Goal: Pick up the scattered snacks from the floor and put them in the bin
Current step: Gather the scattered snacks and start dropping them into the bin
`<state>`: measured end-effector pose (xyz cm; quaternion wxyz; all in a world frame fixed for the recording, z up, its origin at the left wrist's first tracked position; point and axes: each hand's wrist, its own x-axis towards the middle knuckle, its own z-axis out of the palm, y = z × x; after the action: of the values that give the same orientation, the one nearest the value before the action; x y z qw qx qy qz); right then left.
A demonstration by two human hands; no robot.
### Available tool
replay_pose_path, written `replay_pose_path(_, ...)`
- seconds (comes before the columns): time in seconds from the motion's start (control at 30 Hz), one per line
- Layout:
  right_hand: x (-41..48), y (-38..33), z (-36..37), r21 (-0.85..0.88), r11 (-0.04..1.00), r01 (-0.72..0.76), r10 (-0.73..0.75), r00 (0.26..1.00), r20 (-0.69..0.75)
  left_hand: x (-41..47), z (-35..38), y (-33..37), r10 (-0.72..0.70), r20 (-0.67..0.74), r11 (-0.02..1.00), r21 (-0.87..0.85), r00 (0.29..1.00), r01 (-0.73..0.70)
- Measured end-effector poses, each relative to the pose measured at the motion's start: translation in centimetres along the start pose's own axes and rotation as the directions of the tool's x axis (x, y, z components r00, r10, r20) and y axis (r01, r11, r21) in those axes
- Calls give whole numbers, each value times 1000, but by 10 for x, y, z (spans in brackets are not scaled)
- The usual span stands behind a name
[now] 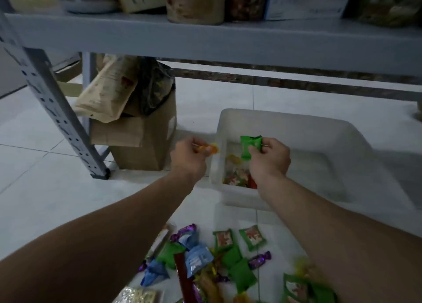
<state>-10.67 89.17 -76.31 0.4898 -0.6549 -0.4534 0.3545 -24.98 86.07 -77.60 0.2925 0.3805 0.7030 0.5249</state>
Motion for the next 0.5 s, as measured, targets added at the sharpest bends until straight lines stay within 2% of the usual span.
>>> replay_pose_path(0.2, 44, 28, -43, -26, 996, -87, 83, 990, -110, -2, 78, -1, -38, 146, 999, -3, 989, 39)
replay_pose_path(0.33, 63, 46, -52, -47, 988, -144, 137, 982, -131, 1, 105, -9, -148, 155, 989, 2, 977, 149)
replay_pose_path(0.5, 69, 60, -46, -58, 984, -170, 164, 982, -98, 9, 113, -14, -137, 141, 991, 26, 980, 135)
